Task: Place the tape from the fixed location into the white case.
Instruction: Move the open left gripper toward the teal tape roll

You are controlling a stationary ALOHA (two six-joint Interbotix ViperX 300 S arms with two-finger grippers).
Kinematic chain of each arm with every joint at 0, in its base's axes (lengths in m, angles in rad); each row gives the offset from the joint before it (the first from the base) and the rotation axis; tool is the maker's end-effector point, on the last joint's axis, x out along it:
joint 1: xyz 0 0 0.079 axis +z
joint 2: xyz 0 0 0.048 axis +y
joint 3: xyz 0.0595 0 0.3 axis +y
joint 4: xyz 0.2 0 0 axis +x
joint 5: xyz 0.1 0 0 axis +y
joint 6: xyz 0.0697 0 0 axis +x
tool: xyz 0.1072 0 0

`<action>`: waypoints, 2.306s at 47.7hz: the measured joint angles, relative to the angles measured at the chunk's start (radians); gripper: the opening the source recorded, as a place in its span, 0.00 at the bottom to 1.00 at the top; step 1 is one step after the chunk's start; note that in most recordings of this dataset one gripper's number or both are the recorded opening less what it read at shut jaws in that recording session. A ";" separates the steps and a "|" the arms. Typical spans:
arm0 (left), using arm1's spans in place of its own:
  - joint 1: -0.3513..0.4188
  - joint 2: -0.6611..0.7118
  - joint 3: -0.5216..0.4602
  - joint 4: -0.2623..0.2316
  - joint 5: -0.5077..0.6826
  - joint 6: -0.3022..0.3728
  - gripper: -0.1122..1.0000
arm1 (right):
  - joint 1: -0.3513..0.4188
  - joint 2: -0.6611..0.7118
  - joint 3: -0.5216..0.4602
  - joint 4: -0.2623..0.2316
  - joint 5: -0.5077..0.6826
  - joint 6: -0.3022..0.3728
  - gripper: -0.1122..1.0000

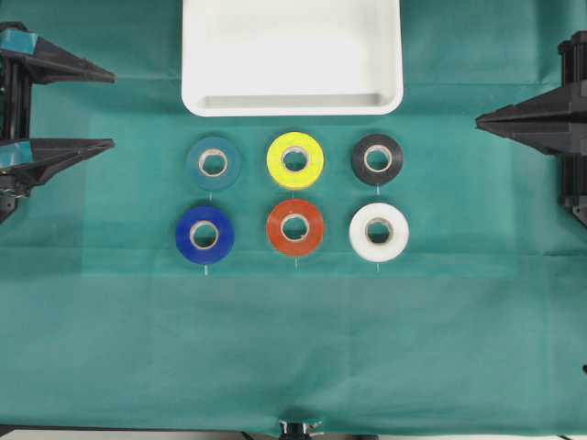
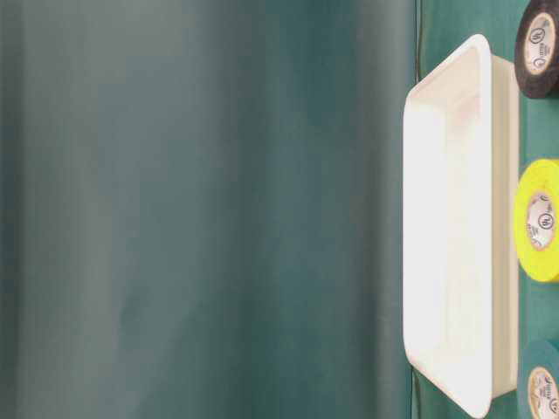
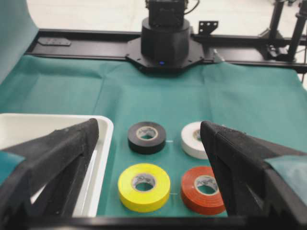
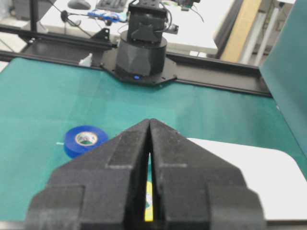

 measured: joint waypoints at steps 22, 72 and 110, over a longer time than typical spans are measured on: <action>0.018 0.227 -0.094 0.000 -0.084 0.006 0.98 | 0.000 0.003 -0.008 0.000 0.000 0.000 0.10; 0.037 0.494 -0.296 -0.002 -0.044 -0.008 0.98 | 0.000 0.014 -0.011 0.000 0.017 0.000 0.10; 0.038 0.600 -0.606 -0.005 0.825 -0.270 0.98 | 0.000 0.014 -0.012 -0.002 0.051 0.000 0.10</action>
